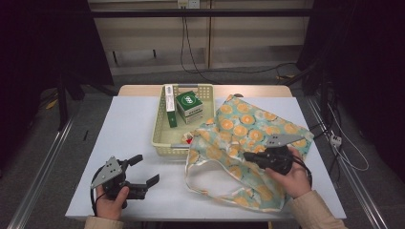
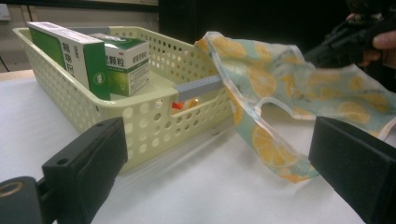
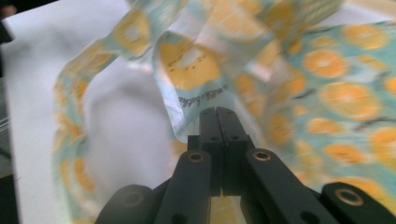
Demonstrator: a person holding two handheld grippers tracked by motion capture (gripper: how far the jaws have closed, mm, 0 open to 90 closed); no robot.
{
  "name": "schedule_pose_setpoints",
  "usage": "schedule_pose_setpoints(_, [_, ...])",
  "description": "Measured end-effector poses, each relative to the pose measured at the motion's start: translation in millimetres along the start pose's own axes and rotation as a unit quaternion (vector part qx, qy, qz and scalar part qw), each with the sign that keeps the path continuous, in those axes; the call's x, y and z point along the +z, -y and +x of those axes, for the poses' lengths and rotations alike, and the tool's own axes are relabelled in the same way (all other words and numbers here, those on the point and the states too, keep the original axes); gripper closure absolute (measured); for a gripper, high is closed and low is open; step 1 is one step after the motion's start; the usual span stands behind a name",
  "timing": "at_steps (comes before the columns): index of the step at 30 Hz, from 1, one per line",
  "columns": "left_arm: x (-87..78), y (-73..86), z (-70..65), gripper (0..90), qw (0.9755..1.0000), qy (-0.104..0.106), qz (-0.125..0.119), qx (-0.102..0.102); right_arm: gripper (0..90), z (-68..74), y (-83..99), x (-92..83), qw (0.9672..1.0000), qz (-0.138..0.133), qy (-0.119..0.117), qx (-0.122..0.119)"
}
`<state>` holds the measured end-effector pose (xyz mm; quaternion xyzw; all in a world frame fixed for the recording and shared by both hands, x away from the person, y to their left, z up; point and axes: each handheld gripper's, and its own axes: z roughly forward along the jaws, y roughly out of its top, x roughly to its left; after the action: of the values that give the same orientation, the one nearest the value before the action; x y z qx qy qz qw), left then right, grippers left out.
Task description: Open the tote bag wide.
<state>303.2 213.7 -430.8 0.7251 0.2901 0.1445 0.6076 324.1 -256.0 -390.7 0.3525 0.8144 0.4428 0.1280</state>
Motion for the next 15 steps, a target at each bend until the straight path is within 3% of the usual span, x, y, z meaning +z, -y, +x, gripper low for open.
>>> schedule_pose_setpoints(10, [-0.4, 0.4, 0.7, 4.6, 1.0000, 0.000, 0.000, -0.001, 90.0, -47.3, 0.8, -7.9, 0.9971, 0.001, 0.063, 0.042])
schedule_pose_setpoints(15, [0.0, 0.5, 1.0, 4.6, 1.0000, 0.001, -0.001, -0.001, 90.0, -63.0, 5.6, -1.3, 0.9951, 0.009, 0.077, 0.061])
